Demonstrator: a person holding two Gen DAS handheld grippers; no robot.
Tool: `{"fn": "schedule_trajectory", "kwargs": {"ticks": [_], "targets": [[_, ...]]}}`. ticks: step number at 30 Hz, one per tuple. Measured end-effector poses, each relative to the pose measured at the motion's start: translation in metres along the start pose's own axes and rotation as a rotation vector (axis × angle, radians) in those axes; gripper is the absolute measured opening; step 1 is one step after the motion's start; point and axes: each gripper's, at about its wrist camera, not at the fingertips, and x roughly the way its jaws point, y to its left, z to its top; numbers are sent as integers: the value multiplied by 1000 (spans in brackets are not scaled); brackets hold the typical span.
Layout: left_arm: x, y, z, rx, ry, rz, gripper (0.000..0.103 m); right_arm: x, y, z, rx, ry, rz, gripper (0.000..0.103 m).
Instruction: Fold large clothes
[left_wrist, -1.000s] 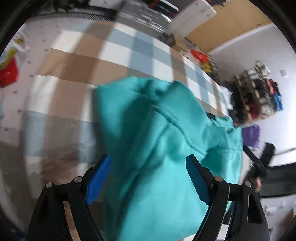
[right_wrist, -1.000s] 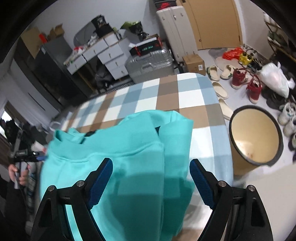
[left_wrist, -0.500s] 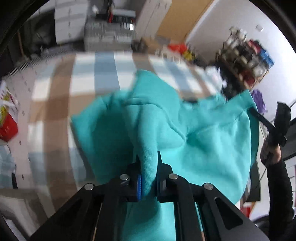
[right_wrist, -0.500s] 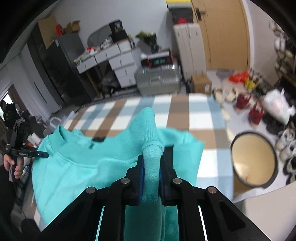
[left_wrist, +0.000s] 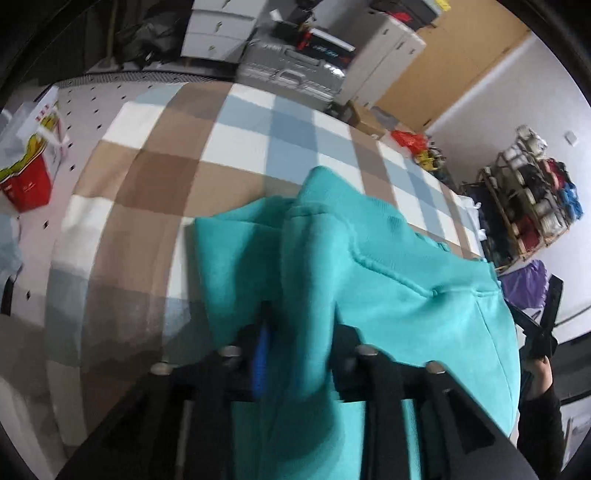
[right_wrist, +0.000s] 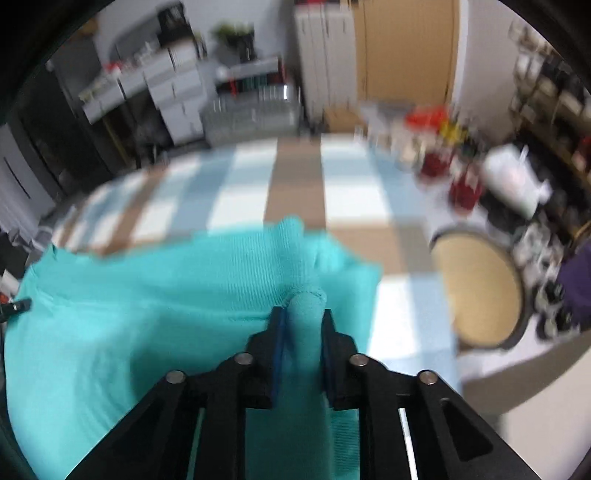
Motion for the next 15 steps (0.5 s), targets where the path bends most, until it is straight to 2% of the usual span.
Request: {"fn": "schedule_trajectory", "kwargs": {"ticks": [1, 2, 3, 4, 5, 6, 7, 10, 11, 13, 15], "targets": [[-6, 1, 1, -12, 13, -6, 27, -1, -2, -1, 1, -5, 4, 18], [-16, 0, 0, -19, 17, 3, 29, -6, -5, 0, 4, -9, 17, 23], [-24, 0, -1, -20, 17, 25, 41, -10, -8, -1, 7, -9, 26, 27], [-34, 0, -6, -17, 15, 47, 56, -18, -14, -2, 17, -15, 26, 39], [-41, 1, -11, -13, 7, 53, 61, -29, -21, -5, 28, -28, 28, 54], [-45, 1, -17, -5, -1, 56, 68, -39, -26, -10, 35, -38, 43, 63], [-46, 2, -27, 12, 13, 49, 71, -47, -30, -17, 43, -48, 67, 74], [-30, -1, -47, 43, 125, 13, 71, -69, -43, -48, 76, -42, 205, 76], [-23, -2, -54, 50, 153, 6, 71, -71, -43, -57, 86, -30, 223, 76], [-13, -3, -63, 56, 189, 6, 71, -70, -45, -78, 106, 6, 246, 76], [-8, -5, -69, 61, 166, -18, 71, -65, -45, -93, 121, 45, 288, 76]]}}
